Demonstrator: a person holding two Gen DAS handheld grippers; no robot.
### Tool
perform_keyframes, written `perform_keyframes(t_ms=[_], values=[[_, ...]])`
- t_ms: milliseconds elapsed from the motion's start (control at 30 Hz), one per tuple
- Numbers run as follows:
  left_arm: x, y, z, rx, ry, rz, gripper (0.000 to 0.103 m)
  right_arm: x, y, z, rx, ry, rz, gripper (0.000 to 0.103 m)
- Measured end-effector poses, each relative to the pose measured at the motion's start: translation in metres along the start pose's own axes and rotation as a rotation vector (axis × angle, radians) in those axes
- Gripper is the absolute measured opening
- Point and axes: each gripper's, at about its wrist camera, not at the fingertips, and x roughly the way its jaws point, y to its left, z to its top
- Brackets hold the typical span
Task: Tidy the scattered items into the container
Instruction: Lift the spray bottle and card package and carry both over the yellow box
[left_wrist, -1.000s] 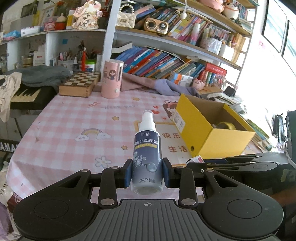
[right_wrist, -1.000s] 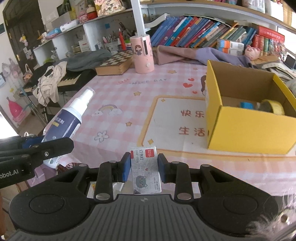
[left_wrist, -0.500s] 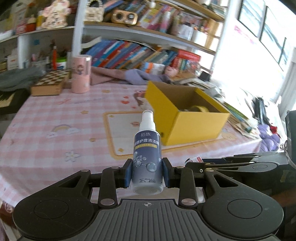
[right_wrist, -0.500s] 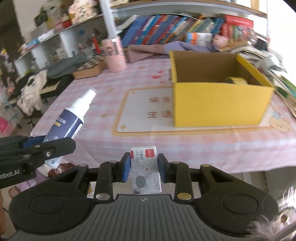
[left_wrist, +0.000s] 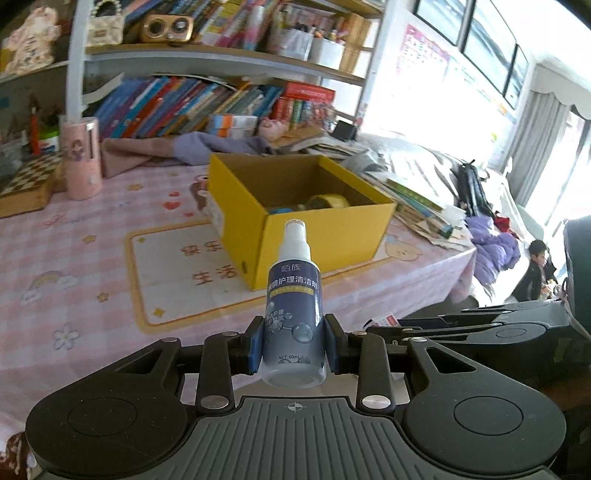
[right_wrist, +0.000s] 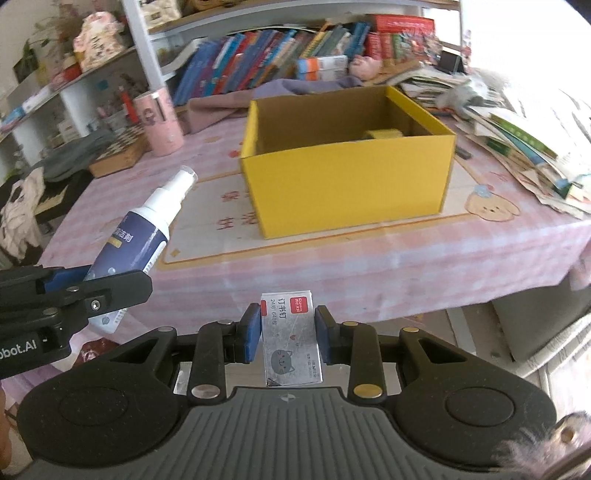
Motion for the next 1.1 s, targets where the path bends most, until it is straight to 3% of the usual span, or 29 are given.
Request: perform_keyframes(t_ms=[733,1100], values=[[0.053,-0.024,0.040,0.053,-0.007,-0.056,0.031,0.020,-0.044,0.038,0.009,-0.002,-0.032,0.029],[0.082,-0.033,0.068,0.089,-0.047,-0.052,0.031,0.026,-0.071,0.078,-0.010,-0.099,-0.035,0.029]])
